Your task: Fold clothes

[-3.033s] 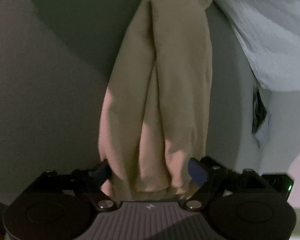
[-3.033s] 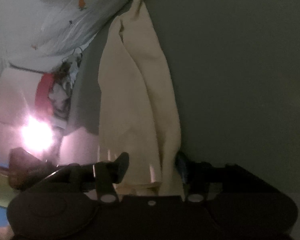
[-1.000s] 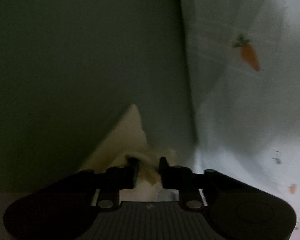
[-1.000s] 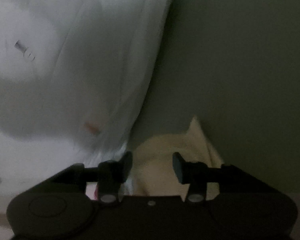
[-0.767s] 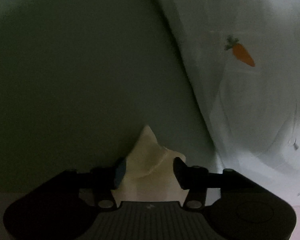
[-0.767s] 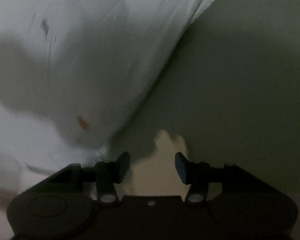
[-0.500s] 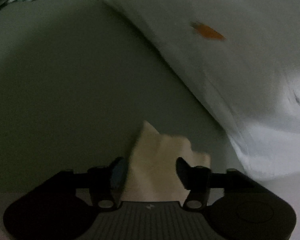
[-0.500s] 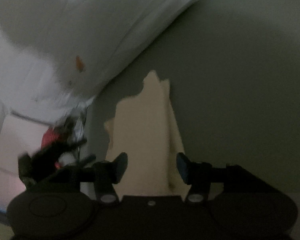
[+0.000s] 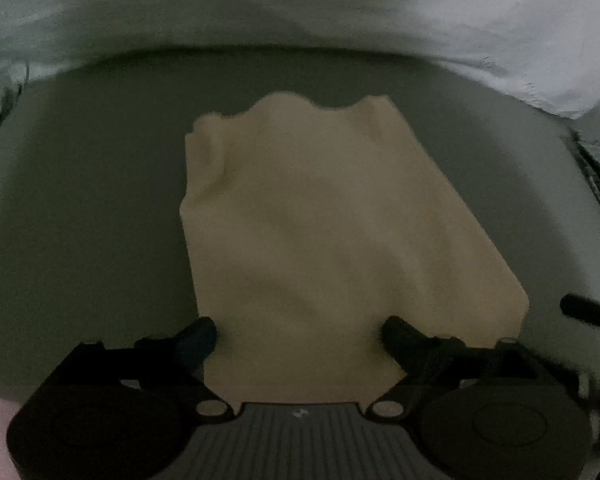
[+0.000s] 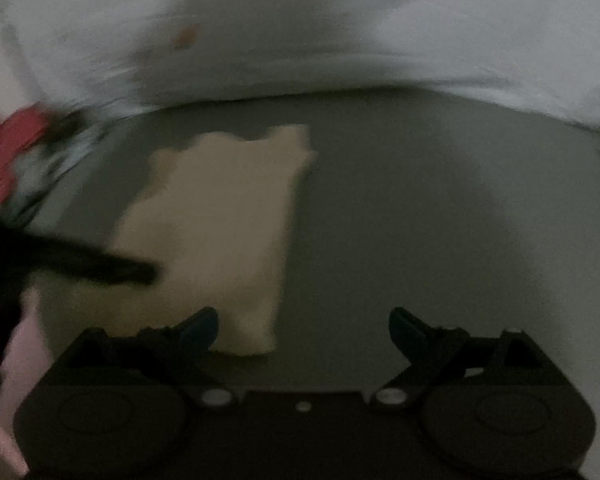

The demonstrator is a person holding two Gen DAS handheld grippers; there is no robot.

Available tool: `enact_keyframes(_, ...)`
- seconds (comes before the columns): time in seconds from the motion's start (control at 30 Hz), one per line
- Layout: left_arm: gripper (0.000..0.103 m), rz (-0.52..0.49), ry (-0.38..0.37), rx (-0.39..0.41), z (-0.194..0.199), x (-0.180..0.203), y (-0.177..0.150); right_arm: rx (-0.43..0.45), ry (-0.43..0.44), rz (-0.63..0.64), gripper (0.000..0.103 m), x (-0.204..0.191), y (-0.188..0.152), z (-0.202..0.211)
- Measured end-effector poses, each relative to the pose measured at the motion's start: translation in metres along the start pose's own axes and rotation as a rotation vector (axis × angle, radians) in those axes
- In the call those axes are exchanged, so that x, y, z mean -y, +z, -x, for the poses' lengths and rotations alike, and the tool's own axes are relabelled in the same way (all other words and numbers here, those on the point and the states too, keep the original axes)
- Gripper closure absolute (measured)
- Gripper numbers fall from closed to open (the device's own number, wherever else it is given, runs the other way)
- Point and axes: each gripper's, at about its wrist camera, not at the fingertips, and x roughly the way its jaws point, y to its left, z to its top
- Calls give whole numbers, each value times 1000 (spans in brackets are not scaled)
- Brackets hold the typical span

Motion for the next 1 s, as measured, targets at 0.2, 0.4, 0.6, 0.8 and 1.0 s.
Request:
enact_keyframes(0.2,2,117,-60,-91,-17,-22,6,-25,112,103,31,-12,4,-23)
enact_keyframes(0.4,0,143,-75,-111,-16,-30,-8,-30,303,-89,73,22,4,-38)
enact_keyframes(0.6,0,123,-83,-81,-14,-29,-16,-75,351,-282,81,48,-20,-29)
enact_keyframes(0.8,0,158,-77,-94,3,-44,-24,-90,211,-169,63,28,-5,-21)
enact_keyframes(1.0,0,136,-53,-57,10,-47,-36,-69,161,-205,48,36,-4,-11)
